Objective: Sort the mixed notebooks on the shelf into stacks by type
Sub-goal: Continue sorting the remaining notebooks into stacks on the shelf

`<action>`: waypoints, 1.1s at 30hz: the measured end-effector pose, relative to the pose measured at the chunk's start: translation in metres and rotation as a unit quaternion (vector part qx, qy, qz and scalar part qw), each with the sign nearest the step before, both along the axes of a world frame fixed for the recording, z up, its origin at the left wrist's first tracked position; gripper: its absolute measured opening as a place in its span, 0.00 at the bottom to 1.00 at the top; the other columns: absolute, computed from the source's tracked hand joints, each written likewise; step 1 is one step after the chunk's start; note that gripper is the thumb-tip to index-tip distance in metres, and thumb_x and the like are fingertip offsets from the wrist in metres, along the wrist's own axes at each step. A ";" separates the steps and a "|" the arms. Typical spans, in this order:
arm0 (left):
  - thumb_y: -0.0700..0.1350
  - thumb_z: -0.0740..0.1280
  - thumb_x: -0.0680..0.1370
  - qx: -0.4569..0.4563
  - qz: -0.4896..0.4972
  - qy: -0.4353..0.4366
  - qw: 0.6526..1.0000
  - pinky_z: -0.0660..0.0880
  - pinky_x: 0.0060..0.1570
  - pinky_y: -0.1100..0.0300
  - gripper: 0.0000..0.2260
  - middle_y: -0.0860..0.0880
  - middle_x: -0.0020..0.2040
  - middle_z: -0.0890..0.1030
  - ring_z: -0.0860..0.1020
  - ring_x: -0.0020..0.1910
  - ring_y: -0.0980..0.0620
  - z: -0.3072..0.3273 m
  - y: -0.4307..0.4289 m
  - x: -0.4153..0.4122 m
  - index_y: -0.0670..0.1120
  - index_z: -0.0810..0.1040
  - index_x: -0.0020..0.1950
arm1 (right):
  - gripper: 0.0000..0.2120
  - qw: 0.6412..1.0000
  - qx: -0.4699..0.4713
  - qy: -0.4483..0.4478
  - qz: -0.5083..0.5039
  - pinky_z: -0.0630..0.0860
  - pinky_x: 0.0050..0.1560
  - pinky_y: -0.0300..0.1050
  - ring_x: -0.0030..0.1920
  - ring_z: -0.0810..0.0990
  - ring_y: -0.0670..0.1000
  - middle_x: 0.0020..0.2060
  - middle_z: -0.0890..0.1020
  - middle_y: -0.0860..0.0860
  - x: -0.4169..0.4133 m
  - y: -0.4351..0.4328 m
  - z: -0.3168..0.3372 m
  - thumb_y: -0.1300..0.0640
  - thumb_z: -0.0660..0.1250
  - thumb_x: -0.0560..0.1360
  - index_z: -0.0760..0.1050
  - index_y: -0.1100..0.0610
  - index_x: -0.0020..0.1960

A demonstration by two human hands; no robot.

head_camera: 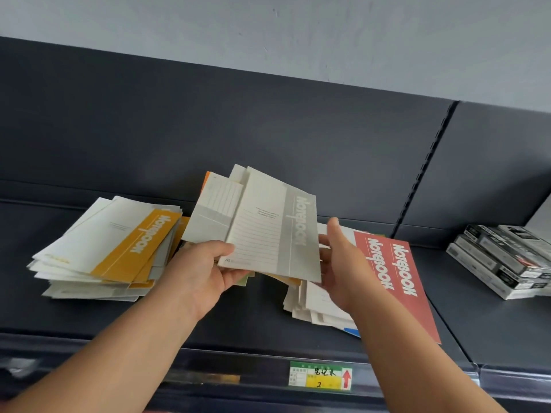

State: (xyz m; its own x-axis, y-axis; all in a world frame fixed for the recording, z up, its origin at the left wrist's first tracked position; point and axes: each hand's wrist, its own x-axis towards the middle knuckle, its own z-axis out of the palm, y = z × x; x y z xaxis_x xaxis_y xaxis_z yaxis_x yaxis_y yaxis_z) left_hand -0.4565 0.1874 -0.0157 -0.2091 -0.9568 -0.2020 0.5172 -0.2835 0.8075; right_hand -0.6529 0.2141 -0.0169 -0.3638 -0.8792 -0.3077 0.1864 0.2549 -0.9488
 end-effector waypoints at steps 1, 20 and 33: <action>0.31 0.61 0.78 0.004 -0.001 0.005 1.000 0.80 0.47 0.46 0.14 0.41 0.54 0.83 0.81 0.54 0.41 0.001 0.000 0.001 0.46 0.76 0.57 | 0.15 1.000 -0.002 -0.011 0.023 0.81 0.51 0.50 0.50 0.83 0.54 0.50 0.84 0.52 0.001 -0.003 -0.001 0.42 0.60 0.80 0.76 0.52 0.52; 0.35 0.61 0.80 0.016 0.095 0.043 0.994 0.82 0.41 0.50 0.14 0.42 0.56 0.82 0.82 0.52 0.44 0.017 -0.017 0.085 0.46 0.76 0.62 | 0.11 0.996 -0.067 0.018 0.052 0.82 0.40 0.52 0.49 0.83 0.56 0.52 0.83 0.52 0.058 -0.053 -0.006 0.64 0.68 0.77 0.74 0.57 0.59; 0.35 0.61 0.80 -0.003 0.264 0.051 0.963 0.81 0.32 0.56 0.11 0.45 0.52 0.82 0.81 0.50 0.46 0.028 -0.019 0.218 0.47 0.77 0.55 | 0.08 0.992 -0.046 0.043 0.107 0.80 0.52 0.62 0.51 0.80 0.56 0.52 0.80 0.51 0.163 -0.090 -0.001 0.60 0.63 0.80 0.70 0.52 0.59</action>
